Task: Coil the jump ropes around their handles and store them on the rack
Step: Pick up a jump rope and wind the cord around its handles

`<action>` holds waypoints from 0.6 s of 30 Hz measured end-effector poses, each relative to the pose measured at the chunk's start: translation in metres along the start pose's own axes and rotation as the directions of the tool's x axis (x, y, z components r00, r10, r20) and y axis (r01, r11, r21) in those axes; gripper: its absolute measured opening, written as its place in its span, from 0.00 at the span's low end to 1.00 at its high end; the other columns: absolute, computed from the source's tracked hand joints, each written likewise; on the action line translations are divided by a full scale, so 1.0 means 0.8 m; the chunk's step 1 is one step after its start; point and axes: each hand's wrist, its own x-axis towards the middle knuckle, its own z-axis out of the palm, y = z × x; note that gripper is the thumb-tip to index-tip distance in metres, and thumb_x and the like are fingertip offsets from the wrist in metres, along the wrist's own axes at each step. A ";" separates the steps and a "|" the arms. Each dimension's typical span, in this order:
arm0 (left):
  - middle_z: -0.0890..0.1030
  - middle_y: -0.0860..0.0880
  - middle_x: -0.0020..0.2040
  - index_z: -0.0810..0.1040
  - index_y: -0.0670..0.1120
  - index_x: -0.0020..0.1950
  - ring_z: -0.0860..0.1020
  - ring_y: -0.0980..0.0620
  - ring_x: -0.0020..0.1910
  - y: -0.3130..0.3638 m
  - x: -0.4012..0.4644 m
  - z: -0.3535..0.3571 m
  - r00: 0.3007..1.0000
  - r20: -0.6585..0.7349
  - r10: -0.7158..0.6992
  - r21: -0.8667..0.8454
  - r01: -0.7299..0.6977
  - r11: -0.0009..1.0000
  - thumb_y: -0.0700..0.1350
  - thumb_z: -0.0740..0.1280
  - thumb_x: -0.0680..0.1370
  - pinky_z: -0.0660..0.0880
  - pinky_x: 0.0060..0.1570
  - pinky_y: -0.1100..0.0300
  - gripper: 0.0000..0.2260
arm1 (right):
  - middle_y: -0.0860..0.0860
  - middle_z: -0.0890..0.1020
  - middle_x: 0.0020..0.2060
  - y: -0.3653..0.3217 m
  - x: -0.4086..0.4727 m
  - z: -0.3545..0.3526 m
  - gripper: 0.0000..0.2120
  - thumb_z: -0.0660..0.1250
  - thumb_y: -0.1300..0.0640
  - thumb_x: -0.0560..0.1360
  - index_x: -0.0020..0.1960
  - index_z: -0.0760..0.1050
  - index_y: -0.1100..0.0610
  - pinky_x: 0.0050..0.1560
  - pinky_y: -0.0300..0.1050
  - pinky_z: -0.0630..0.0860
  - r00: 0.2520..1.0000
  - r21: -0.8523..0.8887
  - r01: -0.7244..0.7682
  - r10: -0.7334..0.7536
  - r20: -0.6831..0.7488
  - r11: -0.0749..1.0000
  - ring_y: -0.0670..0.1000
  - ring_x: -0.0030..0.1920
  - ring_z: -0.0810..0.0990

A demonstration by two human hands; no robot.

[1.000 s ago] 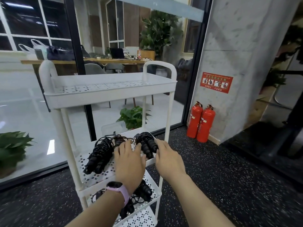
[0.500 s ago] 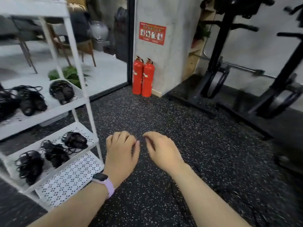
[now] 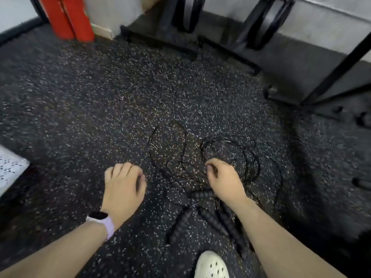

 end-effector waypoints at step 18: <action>0.80 0.52 0.51 0.78 0.50 0.53 0.78 0.48 0.54 0.102 -0.104 0.268 0.770 0.633 -0.082 0.121 0.006 0.993 0.78 0.54 0.69 0.70 0.59 0.51 0.34 | 0.52 0.75 0.67 0.208 -0.054 0.187 0.23 0.66 0.53 0.80 0.74 0.69 0.52 0.69 0.54 0.70 0.898 -0.241 -0.201 0.277 0.342 0.950 0.55 0.69 0.71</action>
